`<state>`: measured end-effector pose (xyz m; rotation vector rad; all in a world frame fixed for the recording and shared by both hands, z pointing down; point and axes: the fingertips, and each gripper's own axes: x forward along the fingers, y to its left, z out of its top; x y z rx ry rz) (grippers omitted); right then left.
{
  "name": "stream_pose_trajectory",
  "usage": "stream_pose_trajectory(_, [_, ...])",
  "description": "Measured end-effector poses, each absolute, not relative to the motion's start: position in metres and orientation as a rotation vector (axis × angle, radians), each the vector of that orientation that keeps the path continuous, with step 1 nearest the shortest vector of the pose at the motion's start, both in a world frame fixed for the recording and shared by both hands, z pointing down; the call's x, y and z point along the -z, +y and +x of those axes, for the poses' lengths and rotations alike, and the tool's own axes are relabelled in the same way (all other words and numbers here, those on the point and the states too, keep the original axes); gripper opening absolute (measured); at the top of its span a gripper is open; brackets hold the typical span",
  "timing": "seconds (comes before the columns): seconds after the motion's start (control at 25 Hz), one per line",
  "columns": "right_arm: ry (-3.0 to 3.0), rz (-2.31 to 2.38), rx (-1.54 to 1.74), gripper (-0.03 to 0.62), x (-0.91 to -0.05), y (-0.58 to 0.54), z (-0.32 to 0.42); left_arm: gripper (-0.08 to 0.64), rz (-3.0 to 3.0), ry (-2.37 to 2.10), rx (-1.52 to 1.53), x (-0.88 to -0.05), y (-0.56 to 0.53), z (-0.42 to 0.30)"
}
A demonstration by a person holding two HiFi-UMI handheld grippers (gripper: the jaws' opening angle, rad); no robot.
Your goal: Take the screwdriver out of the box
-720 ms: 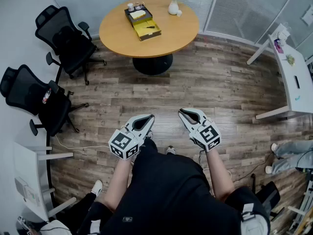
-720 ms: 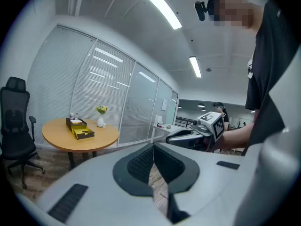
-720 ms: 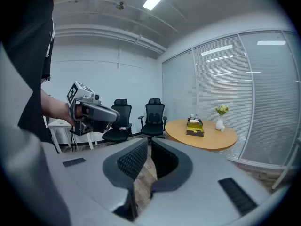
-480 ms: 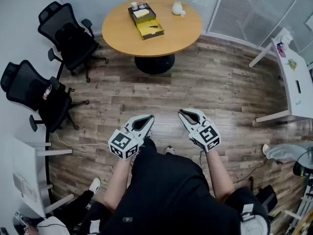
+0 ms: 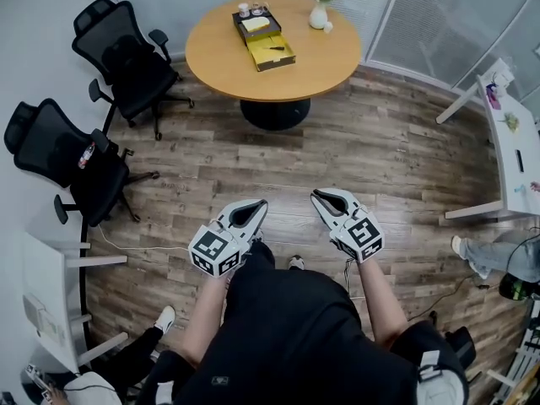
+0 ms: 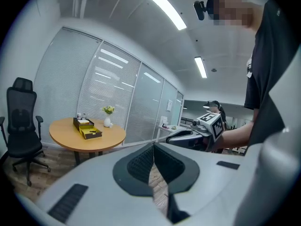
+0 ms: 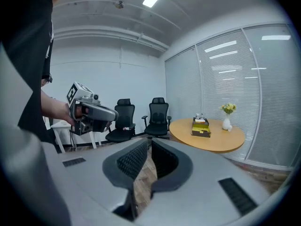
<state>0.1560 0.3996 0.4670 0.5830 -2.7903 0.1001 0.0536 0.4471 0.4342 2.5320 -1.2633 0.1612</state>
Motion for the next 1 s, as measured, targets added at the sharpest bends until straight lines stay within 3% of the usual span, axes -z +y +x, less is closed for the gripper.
stream_pose_trajectory(1.0, [-2.697, 0.777, -0.121, 0.025, -0.478, 0.332, 0.030, 0.006, 2.532, -1.126, -0.047, -0.440, 0.366, -0.092])
